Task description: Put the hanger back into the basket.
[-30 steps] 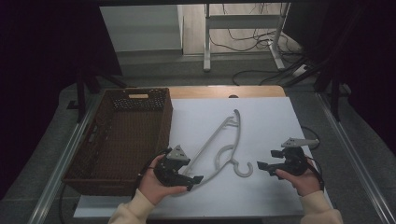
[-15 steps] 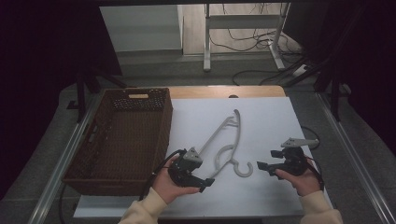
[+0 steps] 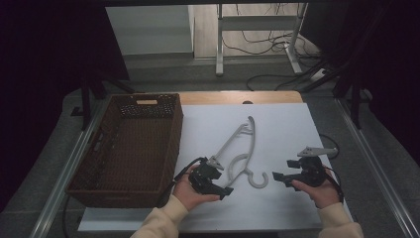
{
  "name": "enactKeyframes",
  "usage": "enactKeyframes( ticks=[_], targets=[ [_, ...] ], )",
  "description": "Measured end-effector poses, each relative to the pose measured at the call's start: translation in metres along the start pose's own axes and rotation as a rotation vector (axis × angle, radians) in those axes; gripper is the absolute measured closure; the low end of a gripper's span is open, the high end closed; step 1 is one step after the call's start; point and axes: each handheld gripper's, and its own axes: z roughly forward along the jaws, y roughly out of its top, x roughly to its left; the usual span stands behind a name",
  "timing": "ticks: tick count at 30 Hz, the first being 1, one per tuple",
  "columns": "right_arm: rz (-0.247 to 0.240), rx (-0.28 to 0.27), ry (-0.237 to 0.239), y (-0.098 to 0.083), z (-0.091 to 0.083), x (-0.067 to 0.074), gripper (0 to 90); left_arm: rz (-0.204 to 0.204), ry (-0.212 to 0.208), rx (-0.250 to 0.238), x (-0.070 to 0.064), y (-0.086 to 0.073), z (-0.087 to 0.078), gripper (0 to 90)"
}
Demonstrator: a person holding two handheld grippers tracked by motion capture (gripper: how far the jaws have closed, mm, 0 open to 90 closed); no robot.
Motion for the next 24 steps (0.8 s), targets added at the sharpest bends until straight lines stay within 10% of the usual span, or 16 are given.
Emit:
enactKeyframes(
  ticks=[24],
  targets=[
    [-0.006, 0.015, -0.006, 0.000, 0.002, 0.001, 17.3, -0.025, 0.010, 0.116, 0.010, 0.005, 0.039, 52.8]
  ],
)
